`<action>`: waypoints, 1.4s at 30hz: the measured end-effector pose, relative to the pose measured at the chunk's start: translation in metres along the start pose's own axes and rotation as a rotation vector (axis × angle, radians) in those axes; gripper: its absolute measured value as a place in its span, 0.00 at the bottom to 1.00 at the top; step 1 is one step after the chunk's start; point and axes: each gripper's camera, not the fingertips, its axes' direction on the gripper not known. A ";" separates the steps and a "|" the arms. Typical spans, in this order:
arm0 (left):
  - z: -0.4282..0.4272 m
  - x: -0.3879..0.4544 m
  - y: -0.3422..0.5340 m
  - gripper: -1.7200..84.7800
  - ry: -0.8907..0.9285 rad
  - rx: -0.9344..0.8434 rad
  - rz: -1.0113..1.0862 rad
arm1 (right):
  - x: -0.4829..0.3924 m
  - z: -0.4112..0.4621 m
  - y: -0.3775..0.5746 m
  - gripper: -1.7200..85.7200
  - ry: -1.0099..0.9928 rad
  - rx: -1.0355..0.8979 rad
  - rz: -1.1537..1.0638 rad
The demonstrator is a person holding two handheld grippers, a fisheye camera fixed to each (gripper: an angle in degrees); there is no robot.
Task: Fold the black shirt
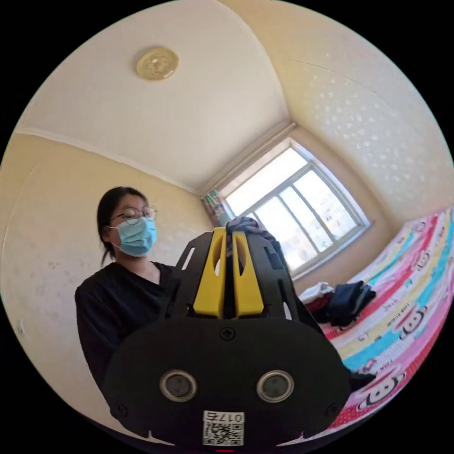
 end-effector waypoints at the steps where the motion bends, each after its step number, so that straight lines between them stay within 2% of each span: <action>1: -0.001 0.003 -0.002 0.01 0.003 -0.013 -0.021 | 0.002 -0.004 0.008 0.05 0.060 -0.010 0.025; 3: -0.001 0.008 -0.002 0.01 -0.018 -0.029 -0.049 | 0.008 -0.011 0.040 0.06 0.211 -0.048 0.114; 9: -0.010 0.015 0.006 0.01 -0.033 -0.051 -0.081 | 0.016 -0.014 0.120 0.15 0.363 0.052 0.177; 13: -0.024 0.034 0.008 0.01 -0.051 -0.073 -0.055 | 0.030 0.013 0.153 0.18 0.424 -0.055 0.193; 15: -0.034 0.045 0.009 0.01 -0.057 -0.075 -0.042 | 0.055 0.035 0.158 0.20 0.386 -0.169 0.239; 17: -0.045 0.055 0.009 0.01 -0.051 -0.077 -0.034 | 0.072 0.048 0.155 0.21 0.329 -0.196 0.248; 19: -0.061 0.068 0.009 0.01 -0.046 -0.076 -0.027 | 0.091 0.058 0.151 0.21 0.232 -0.178 0.247; 21: -0.074 0.074 0.009 0.01 -0.058 -0.064 -0.032 | 0.122 0.071 0.147 0.20 -0.014 -0.188 0.260; 23: -0.087 0.077 0.010 0.01 -0.083 -0.051 -0.043 | 0.144 0.084 0.150 0.19 -0.140 -0.221 0.291; 26: -0.113 0.078 0.014 0.01 -0.144 -0.017 -0.083 | 0.155 0.102 0.159 0.15 -0.198 -0.218 0.326; 27: -0.125 0.079 0.016 0.01 -0.180 -0.001 -0.084 | 0.152 0.108 0.160 0.09 -0.254 -0.242 0.311; 28: -0.139 0.079 0.017 0.01 -0.232 0.018 -0.089 | 0.149 0.108 0.159 0.08 -0.271 -0.245 0.296; 30: -0.164 0.074 0.018 0.01 -0.296 0.051 -0.128 | 0.131 0.083 0.144 0.04 -0.160 -0.122 0.230; 33: -0.197 0.070 0.015 0.01 -0.351 0.088 -0.139 | 0.098 0.049 0.098 0.03 -0.106 0.014 0.111; 42: -0.247 0.066 -0.032 0.01 -0.416 0.132 -0.071 | -0.079 0.066 -0.029 0.02 0.191 0.026 -0.344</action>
